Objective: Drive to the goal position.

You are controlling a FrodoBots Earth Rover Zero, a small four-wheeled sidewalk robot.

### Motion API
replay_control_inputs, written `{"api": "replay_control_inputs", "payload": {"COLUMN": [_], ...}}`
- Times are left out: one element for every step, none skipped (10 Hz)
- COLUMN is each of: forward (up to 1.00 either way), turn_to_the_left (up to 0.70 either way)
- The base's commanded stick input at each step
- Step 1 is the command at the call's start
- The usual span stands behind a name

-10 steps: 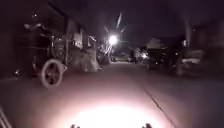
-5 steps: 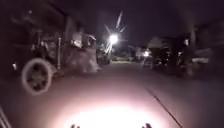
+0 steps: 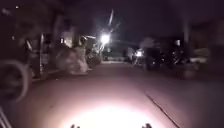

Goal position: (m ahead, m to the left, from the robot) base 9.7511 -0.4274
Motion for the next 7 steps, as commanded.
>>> {"api": "replay_control_inputs", "payload": {"forward": [1.00, 1.00, 1.00, 1.00, 1.00, 1.00, 1.00], "turn_to_the_left": [0.00, 0.00, 0.00, 0.00, 0.00, 0.00, 0.00]}}
